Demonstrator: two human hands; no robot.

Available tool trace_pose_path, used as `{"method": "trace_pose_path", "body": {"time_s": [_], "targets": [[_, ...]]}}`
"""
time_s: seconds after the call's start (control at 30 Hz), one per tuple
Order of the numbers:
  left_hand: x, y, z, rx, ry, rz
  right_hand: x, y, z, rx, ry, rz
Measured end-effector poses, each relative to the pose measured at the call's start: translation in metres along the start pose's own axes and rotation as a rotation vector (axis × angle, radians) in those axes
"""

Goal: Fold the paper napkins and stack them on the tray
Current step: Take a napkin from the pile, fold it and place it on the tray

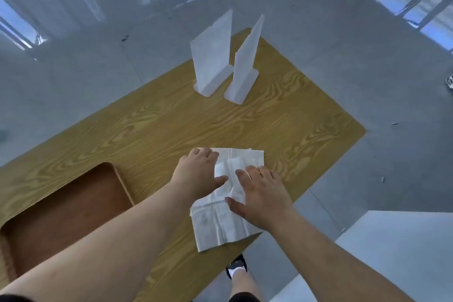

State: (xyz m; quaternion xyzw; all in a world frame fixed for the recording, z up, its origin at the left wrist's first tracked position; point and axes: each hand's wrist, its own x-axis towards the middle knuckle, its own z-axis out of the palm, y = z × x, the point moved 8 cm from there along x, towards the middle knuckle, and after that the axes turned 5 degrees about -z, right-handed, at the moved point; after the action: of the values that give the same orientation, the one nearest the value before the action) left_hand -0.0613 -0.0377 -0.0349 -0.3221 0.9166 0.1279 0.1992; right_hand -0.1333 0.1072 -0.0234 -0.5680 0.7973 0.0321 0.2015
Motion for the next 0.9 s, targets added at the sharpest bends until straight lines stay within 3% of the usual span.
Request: {"method": "trace_pose_path", "body": {"time_s": [0.23,0.37,0.5,0.73,0.9], "targets": [[0.008,0.007,0.008,-0.011,-0.022,0.046,0.003,0.001,0.013,-0.029,0.002,-0.023],[0.007,0.004,-0.003,-0.120,0.053,0.058,0.003,0.003,0.010,-0.016,0.018,-0.019],[0.000,-0.004,-0.006,-0.325,-0.047,-0.027,0.000,0.009,0.001,0.069,0.076,0.030],[-0.034,-0.041,-0.019,-0.977,-0.224,-0.254,-0.012,0.047,0.000,0.726,0.107,0.399],[-0.076,-0.084,-0.037,-1.414,-0.251,-0.329,-0.007,0.018,0.012,1.173,-0.002,0.513]]}}
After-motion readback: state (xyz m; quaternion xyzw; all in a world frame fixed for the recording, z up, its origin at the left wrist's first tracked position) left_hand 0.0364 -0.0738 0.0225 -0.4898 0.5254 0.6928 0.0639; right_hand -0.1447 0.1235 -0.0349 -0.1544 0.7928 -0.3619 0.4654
